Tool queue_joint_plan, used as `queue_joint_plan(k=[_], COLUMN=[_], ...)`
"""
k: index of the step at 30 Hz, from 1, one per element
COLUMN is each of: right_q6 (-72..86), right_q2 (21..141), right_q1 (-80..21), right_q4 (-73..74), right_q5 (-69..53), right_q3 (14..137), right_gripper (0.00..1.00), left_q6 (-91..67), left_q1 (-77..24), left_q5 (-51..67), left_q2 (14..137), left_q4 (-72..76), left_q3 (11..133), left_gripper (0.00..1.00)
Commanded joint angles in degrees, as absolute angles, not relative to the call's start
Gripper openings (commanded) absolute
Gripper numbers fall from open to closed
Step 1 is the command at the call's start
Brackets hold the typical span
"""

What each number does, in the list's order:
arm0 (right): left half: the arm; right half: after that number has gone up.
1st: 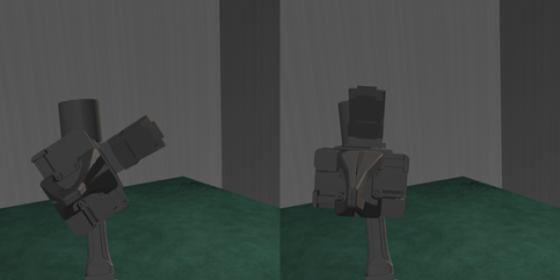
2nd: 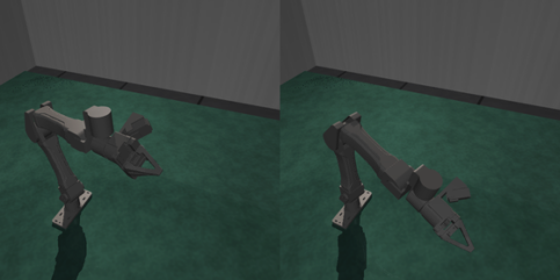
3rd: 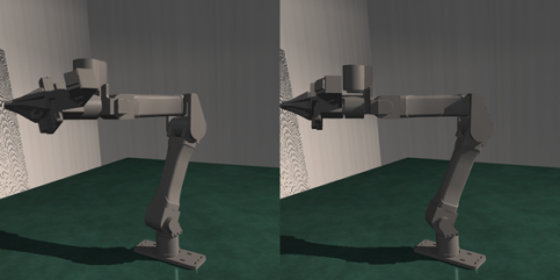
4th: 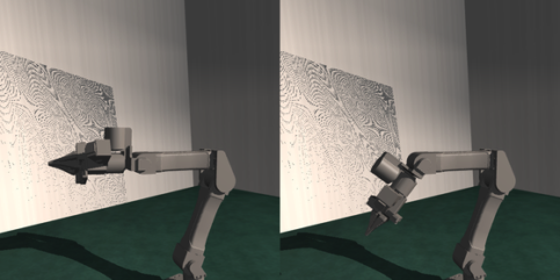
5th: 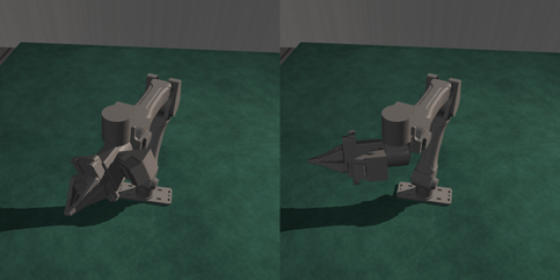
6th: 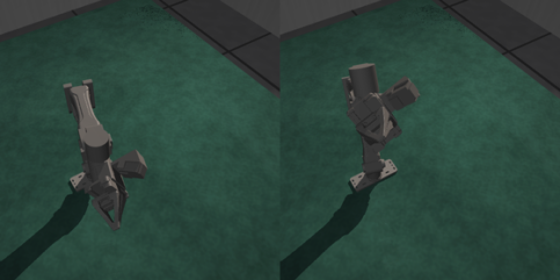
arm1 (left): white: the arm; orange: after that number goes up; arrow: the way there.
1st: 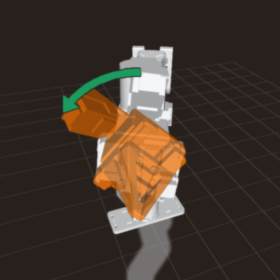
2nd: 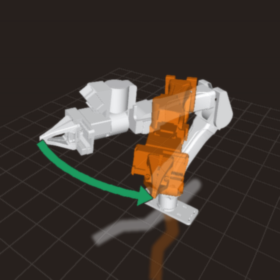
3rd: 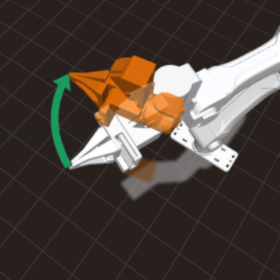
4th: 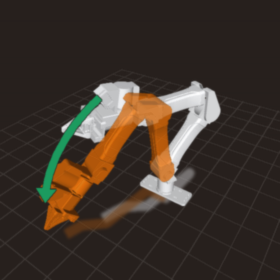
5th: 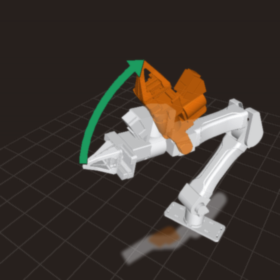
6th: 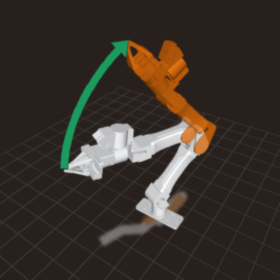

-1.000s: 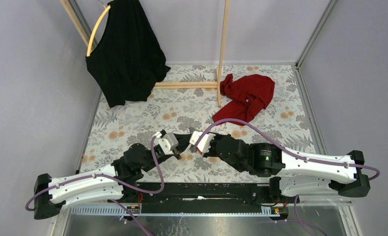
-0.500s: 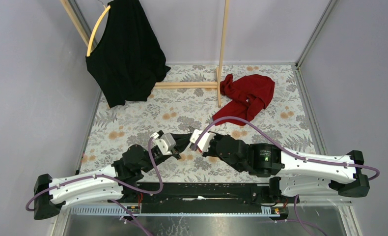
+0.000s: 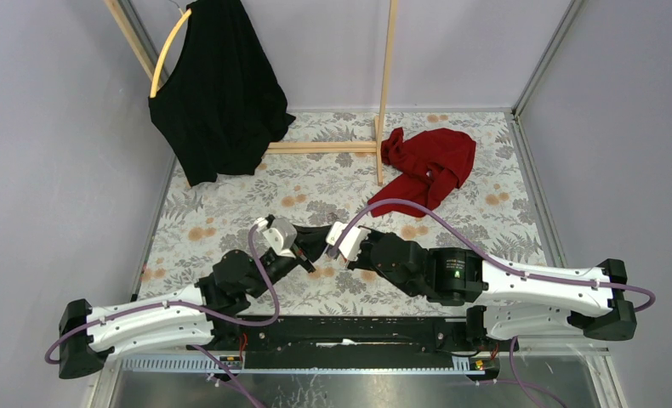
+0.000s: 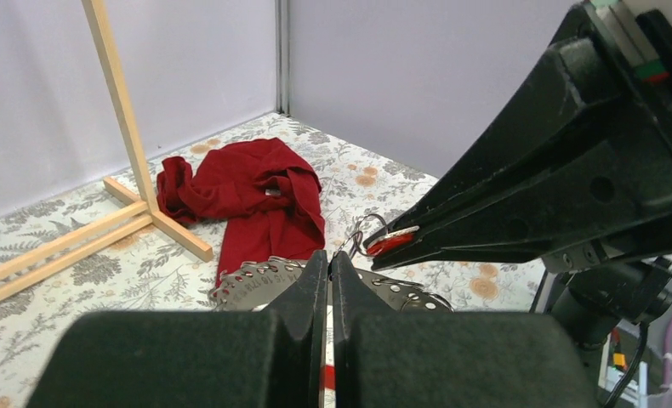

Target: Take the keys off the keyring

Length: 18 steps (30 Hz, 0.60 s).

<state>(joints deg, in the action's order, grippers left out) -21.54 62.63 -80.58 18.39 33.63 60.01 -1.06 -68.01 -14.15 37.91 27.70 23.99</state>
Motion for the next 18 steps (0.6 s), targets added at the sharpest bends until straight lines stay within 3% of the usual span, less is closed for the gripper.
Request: queue_joint_plan(k=[1,18], right_q6=[-20.61,-19.34], right_q2=[63.33,63.36], right_q1=[-80.42,-80.38], right_q4=[17.88,19.20], right_q5=[35.25,36.81], right_q3=[60.38,60.07], right_gripper=[0.00,0.00], left_q6=[-6.28,-14.48], left_q1=[-67.68,-67.68], left_q5=[-19.60,-28.24], left_q2=[37.87,37.11], left_q4=[37.99,39.31], left_q3=[24.33,22.19], left_gripper=[0.00,0.00])
